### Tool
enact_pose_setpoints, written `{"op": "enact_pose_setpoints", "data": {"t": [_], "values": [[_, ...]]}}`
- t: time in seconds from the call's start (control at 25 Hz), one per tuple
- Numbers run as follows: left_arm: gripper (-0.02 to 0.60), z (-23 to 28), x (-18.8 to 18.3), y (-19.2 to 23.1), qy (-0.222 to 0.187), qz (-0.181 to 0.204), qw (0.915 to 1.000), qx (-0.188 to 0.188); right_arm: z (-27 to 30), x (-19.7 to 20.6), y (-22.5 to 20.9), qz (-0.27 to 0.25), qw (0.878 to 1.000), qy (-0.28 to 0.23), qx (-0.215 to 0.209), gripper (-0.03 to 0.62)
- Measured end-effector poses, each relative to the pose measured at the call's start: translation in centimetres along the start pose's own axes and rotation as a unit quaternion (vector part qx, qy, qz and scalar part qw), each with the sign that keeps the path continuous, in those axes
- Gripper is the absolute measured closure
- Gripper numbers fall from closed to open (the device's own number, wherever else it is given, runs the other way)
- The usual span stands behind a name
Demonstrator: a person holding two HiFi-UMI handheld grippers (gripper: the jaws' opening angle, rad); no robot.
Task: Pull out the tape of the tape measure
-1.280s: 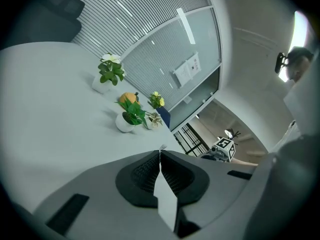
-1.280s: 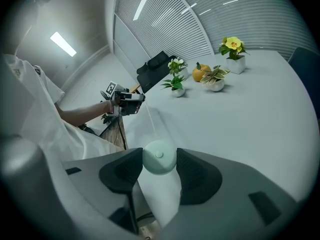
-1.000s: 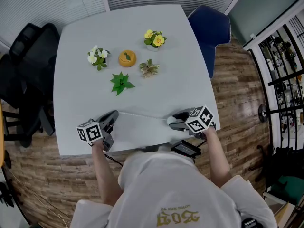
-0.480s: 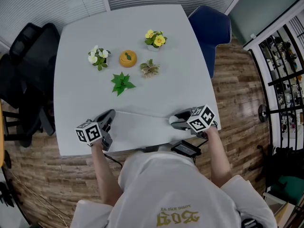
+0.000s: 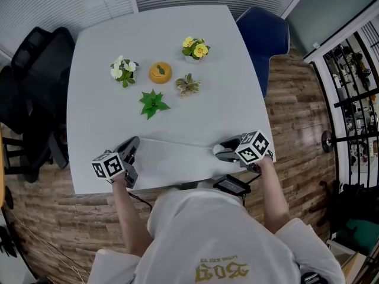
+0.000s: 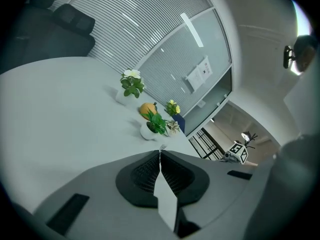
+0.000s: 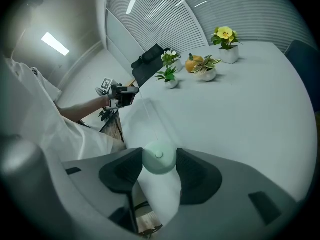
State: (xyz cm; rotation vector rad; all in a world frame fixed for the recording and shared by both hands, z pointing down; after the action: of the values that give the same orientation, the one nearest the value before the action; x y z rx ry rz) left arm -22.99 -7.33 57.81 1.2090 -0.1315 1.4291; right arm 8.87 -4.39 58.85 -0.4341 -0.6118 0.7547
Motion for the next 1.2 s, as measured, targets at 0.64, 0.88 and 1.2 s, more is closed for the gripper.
{"op": "enact_pose_setpoints", "data": {"t": [0.64,0.88,1.2], "values": [[0.571,-1.0,0.7,2.2,0.004,-0.008,0.9994,-0.034,0.3,0.2,0.1,0.006,1.0,0.007,-0.002,0.367],[0.572,-1.5,0.9,2.7,0.01,-0.007,0.9988,-0.048,0.3,0.4,0.2,0.001,1.0,0.015,0.003,0.367],[0.571,-1.2,1.2,2.8,0.015,-0.01,0.9987,-0.047,1.0,0.9,0.3,-0.001,1.0,0.027,0.0,0.367]]}}
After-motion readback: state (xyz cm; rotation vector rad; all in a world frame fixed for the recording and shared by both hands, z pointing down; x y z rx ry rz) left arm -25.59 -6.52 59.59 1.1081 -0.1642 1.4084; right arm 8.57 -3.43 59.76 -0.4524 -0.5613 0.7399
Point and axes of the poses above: the fingertips, and each gripper's own axes: z forward along the fingers, y to its left, x out of its underside, the point moved 1 cm from there along -z, backward along the fingers, and after that the axes turned 9 degrees about z, right-handed, at the moved point
